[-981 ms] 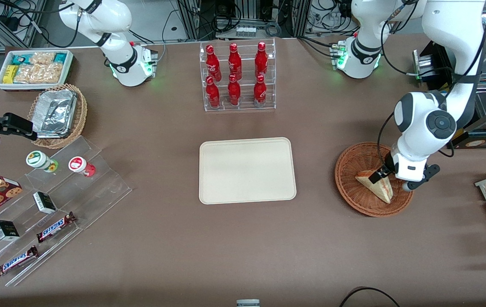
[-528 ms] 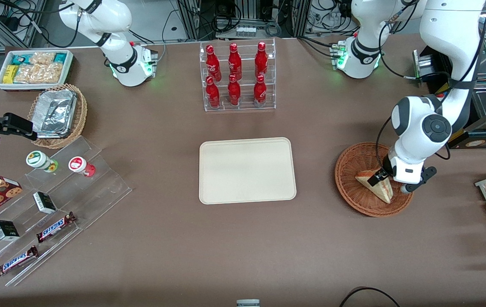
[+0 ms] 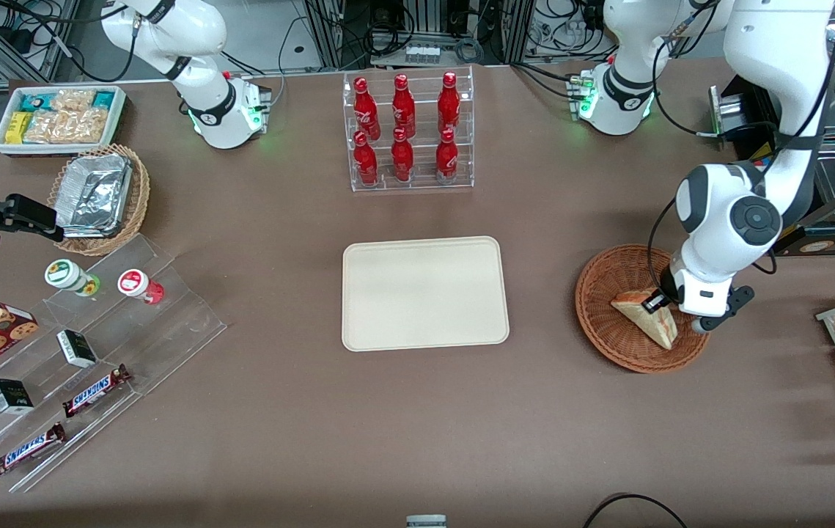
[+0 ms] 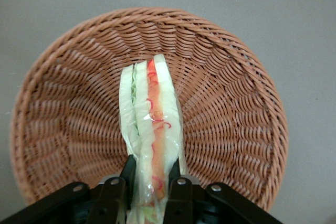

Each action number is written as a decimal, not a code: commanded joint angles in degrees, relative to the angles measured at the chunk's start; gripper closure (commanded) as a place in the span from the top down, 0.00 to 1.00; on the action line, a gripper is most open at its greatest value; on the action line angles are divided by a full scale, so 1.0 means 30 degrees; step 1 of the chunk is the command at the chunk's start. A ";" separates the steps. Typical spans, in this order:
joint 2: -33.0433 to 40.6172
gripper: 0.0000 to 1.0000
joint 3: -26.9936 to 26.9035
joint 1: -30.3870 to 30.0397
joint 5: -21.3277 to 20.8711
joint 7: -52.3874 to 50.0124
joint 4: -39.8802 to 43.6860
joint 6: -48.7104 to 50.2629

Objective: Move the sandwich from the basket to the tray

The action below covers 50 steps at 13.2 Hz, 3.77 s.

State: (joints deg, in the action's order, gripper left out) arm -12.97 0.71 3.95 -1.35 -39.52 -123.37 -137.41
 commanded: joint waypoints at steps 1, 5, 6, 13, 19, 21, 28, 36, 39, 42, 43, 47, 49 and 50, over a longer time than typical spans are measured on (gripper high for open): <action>0.1363 0.00 0.0200 0.0437 -0.0721 -0.0186 0.2263 0.4621; 0.0780 0.00 0.0612 0.3215 -0.0723 -0.0158 0.6196 0.8446; 0.0605 0.00 0.0612 0.4412 -0.0723 -0.0128 0.6549 0.8392; -0.3784 0.00 0.0583 1.0539 -0.0724 -0.1679 1.0795 0.8216; -0.7100 0.00 0.0583 1.3646 -0.1071 -0.1828 1.3175 0.7952; -0.7335 0.00 0.0583 1.3945 -0.1777 -0.1914 1.2854 0.7020; -0.9386 0.00 0.0583 1.5117 -0.1866 -0.2149 1.2295 0.3793; -0.8161 1.00 0.0436 1.4797 -0.1661 -0.2764 1.2674 0.5661; -0.6551 1.00 0.0436 1.3978 -0.1632 -0.2881 1.2675 0.7185; -0.4531 1.00 0.0349 1.3159 -0.1778 -0.4610 1.2676 0.9175; -0.3973 1.00 0.0349 1.2516 -0.1691 -0.4668 1.2675 0.9559; -0.1689 1.00 0.0319 1.0846 -0.1603 -0.4407 1.2413 1.1813; -0.0516 1.00 0.0319 0.9499 -0.1573 -0.3995 1.1771 1.2635; -0.0017 1.00 0.0319 0.8883 -0.1486 -0.3966 1.1448 1.2871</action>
State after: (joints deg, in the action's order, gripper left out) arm -17.42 1.09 34.00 -5.90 -51.85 -85.01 -99.93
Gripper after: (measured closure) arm 0.000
